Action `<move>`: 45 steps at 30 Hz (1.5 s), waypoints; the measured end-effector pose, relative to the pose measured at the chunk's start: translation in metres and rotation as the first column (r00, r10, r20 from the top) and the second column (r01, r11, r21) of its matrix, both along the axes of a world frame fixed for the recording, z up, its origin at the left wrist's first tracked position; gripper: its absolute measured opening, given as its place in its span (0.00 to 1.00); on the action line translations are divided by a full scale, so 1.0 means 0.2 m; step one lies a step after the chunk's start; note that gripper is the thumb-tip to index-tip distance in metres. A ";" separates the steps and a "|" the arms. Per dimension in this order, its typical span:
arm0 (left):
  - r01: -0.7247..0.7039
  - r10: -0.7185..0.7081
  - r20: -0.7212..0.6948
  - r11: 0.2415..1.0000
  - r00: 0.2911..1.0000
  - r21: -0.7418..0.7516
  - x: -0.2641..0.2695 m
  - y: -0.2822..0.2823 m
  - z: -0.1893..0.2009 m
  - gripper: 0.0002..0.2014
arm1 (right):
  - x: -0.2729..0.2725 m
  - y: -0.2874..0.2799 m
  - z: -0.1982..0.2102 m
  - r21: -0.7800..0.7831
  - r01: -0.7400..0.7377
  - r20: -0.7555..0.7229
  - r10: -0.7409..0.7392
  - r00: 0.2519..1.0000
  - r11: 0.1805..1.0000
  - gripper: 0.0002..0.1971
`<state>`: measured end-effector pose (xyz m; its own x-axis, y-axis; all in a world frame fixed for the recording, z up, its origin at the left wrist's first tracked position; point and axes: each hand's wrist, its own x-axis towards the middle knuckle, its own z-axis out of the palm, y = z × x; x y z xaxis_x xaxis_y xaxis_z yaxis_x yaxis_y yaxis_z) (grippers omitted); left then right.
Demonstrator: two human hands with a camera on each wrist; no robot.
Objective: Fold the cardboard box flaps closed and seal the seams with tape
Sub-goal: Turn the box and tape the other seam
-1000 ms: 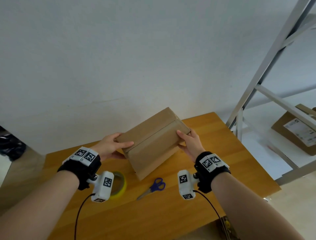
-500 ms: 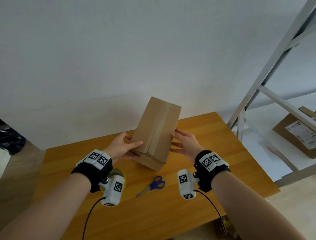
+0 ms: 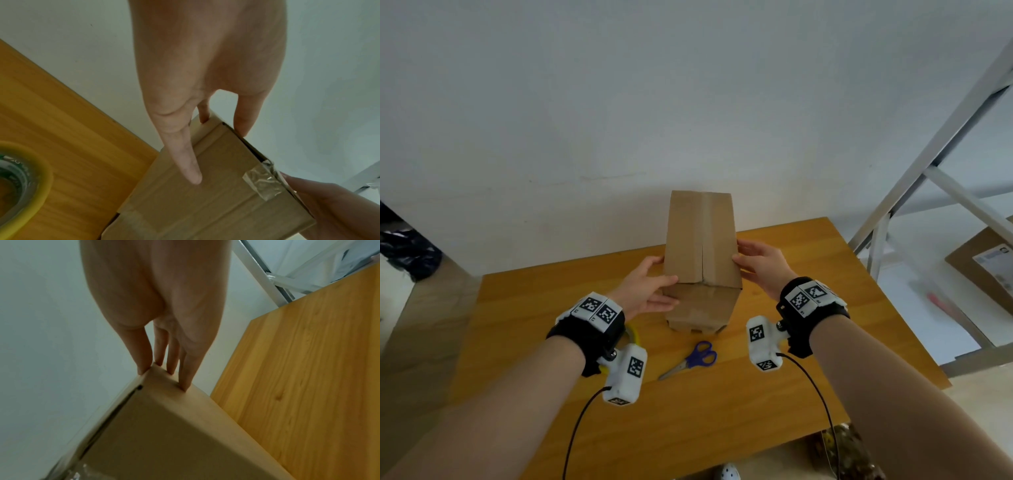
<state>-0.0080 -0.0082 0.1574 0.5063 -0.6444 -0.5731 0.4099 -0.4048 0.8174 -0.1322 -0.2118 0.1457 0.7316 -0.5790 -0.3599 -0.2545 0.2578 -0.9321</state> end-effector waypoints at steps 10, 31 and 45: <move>0.035 -0.034 0.148 0.999 0.988 -0.003 -0.01 0.01 0.00 0.35 | 0.06 -0.03 0.02 -0.340 -0.021 -0.092 -0.011 0.996 0.940 0.22; 0.196 -0.616 0.721 0.787 0.317 0.585 0.06 0.46 0.02 0.14 | 0.16 0.70 0.12 -0.664 -0.428 -0.212 0.395 0.894 0.614 0.16; 0.304 -0.660 0.491 0.723 0.568 0.621 0.05 0.84 -0.54 0.16 | 0.18 0.97 -0.46 -0.267 -0.622 -0.558 0.408 0.723 0.737 0.18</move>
<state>0.0016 0.1601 0.0499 0.5304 -0.6835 -0.5015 -0.5152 -0.7297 0.4496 -0.0968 -0.0172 0.0545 0.7801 -0.3220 -0.5365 -0.6256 -0.4168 -0.6595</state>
